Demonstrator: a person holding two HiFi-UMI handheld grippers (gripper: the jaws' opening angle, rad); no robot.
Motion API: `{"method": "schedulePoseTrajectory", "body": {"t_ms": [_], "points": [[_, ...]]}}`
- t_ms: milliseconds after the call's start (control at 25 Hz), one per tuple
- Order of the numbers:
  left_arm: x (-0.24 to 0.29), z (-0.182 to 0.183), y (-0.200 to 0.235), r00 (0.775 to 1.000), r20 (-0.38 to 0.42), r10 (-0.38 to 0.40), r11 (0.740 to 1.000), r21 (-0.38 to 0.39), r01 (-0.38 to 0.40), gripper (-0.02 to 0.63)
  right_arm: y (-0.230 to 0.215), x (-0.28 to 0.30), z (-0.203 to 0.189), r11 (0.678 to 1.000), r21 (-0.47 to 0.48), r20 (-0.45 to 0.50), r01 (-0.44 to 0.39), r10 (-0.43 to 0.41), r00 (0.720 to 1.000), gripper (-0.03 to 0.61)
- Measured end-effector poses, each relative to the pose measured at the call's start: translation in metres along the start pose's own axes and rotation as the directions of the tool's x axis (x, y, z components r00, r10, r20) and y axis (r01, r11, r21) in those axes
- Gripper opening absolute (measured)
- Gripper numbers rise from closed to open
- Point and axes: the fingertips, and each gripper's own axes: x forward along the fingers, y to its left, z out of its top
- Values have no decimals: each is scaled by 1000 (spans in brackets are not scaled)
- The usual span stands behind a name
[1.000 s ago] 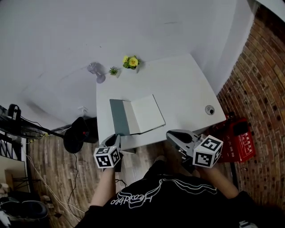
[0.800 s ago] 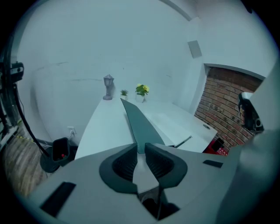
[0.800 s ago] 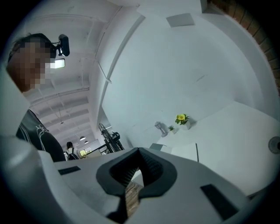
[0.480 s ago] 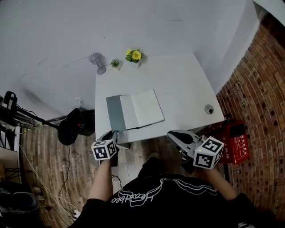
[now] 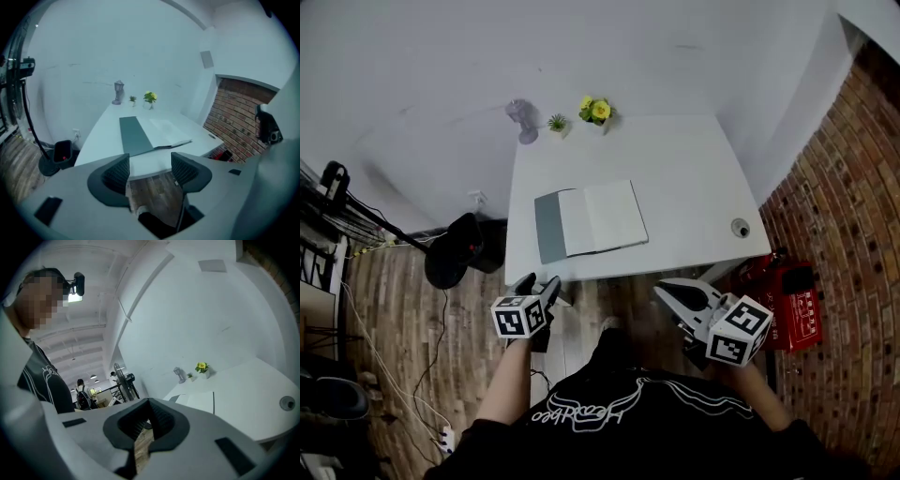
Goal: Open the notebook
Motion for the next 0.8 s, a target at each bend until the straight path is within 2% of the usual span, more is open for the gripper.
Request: {"method": "schedulePoseTrajectory", "body": {"t_ms": [200,360,440,600,680,800], "points": [[-30,17,-58,990,35,-133,989,70,130,284,15,-14,3,1000,-16,35,-6,7,999,2],[-56,54,-95,963,93,-255,960,141,241,282,28,-20,11,998,-60,65,6,-2,998,2],[-74,74,-112,943,134,-306,941,192,278,221,37,-17,12,998,-64,68,2,2,998,2],[-125,106,-144,881,232,-411,895,286,342,100,59,-3,15,997,-80,70,-4,9,998,0],[-153,106,-155,845,232,-482,861,307,406,58,76,11,17,995,-97,82,-14,22,996,0],[-196,97,-163,779,198,-595,792,308,527,43,109,35,18,994,-95,101,-49,58,993,2]]}}
